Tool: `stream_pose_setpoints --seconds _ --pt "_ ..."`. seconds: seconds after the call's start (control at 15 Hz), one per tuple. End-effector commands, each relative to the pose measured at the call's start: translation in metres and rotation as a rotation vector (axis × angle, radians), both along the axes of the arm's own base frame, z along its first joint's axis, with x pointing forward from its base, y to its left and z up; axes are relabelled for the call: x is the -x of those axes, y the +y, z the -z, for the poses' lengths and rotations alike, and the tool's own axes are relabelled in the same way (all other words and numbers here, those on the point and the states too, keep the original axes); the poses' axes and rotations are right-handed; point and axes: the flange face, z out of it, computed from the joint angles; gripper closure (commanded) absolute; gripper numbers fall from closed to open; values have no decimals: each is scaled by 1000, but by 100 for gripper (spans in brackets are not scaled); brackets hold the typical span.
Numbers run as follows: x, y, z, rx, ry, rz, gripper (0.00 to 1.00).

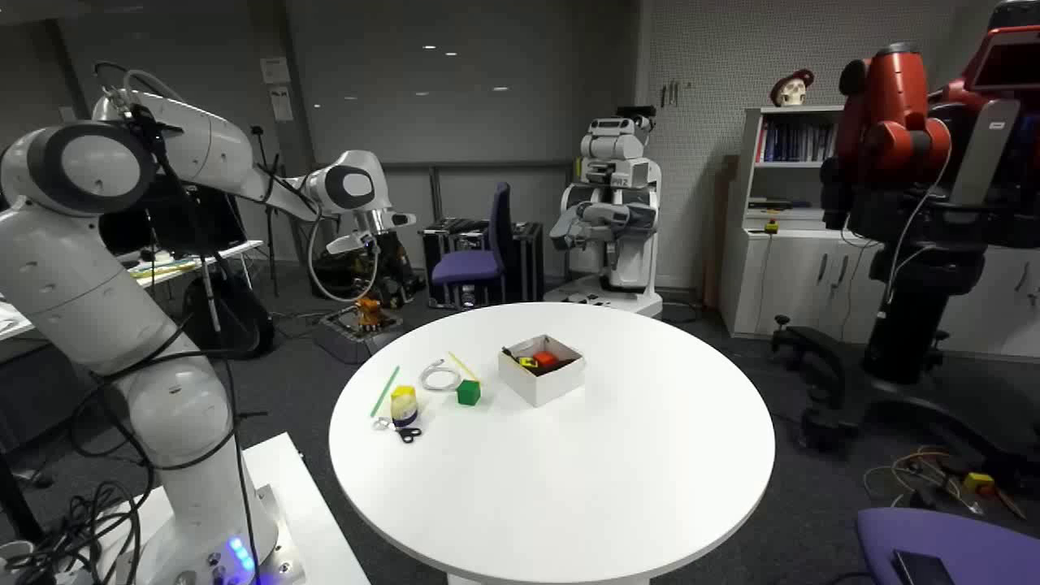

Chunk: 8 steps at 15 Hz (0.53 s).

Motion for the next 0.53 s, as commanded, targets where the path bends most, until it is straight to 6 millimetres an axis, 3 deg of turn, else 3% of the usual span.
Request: stream_pose_setpoints --seconds 0.0,0.27,0.47 --pt "0 1 0 1 2 0 0" --pt "-4 -13 23 -59 20 -61 0" --pt "-10 -11 55 -53 56 -91 0"
